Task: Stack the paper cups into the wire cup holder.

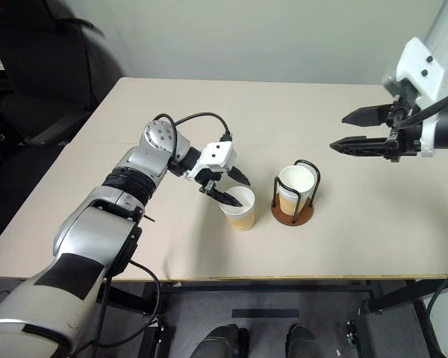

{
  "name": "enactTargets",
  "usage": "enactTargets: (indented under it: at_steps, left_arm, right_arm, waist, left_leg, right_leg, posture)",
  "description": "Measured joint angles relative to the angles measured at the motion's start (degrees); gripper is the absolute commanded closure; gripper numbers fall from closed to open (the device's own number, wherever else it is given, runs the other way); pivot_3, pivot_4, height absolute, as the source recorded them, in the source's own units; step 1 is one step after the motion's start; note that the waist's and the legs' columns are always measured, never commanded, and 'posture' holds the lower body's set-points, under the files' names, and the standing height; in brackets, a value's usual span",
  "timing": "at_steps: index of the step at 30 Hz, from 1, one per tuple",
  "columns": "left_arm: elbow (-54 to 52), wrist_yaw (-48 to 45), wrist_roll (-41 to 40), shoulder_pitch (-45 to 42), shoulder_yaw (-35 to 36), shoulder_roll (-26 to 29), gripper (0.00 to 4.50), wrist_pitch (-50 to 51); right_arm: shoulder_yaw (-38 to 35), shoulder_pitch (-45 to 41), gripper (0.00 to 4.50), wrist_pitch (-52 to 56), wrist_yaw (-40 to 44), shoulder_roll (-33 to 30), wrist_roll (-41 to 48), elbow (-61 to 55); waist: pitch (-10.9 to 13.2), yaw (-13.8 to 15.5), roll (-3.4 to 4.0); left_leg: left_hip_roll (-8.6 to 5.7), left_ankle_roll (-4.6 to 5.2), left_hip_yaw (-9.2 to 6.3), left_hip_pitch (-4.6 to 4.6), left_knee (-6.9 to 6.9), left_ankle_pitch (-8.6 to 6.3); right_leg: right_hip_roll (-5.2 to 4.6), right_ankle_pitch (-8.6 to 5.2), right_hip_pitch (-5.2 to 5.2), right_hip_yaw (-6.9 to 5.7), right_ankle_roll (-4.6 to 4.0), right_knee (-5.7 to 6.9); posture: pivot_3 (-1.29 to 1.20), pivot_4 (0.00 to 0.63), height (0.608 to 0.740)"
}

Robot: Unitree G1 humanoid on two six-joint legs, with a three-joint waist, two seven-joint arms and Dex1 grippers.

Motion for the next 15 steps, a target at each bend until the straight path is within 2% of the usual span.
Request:
enactTargets:
  at_steps: [5,6,15]
  left_arm:
    - [0.2,-0.1,0.3,-0.5,-0.3,0.2,4.22,0.2]
    - [0.2,-0.1,0.3,-0.7,-0.4,0.4,4.44,0.2]
    - [0.2,-0.1,-0.5,-1.5,-2.8,1.0,4.44,0.6]
  right_arm:
    - [-2.1,3.0,1.79,-0.5,-0.3,-1.2,1.1,0.1]
    - [-2.6,3.6,1.79,-0.8,-0.3,-1.2,1.5,0.4]
    - [-10.0,11.5,1.79,-3.4,-1.2,-1.4,3.9,3.4]
  waist:
    - [0.0,0.1,-0.01]
    - [0.0,0.1,-0.01]
    - [0.0,0.2,-0.01]
  left_leg:
    - [-0.01,0.01,0.01,0.00,0.01,-0.01]
    - [-0.01,0.02,0.02,0.00,0.02,-0.01]
    - [0.01,0.04,0.08,0.04,0.04,-0.02]
  right_leg:
    - [0.00,0.02,0.01,0.00,0.03,0.00]
    - [-0.01,0.02,0.01,0.02,0.03,0.00]
    - [-0.01,0.04,0.04,0.04,0.09,0.02]
  posture:
    - [0.00,0.150,0.740]
    - [0.00,0.150,0.740]
    - [0.00,0.150,0.740]
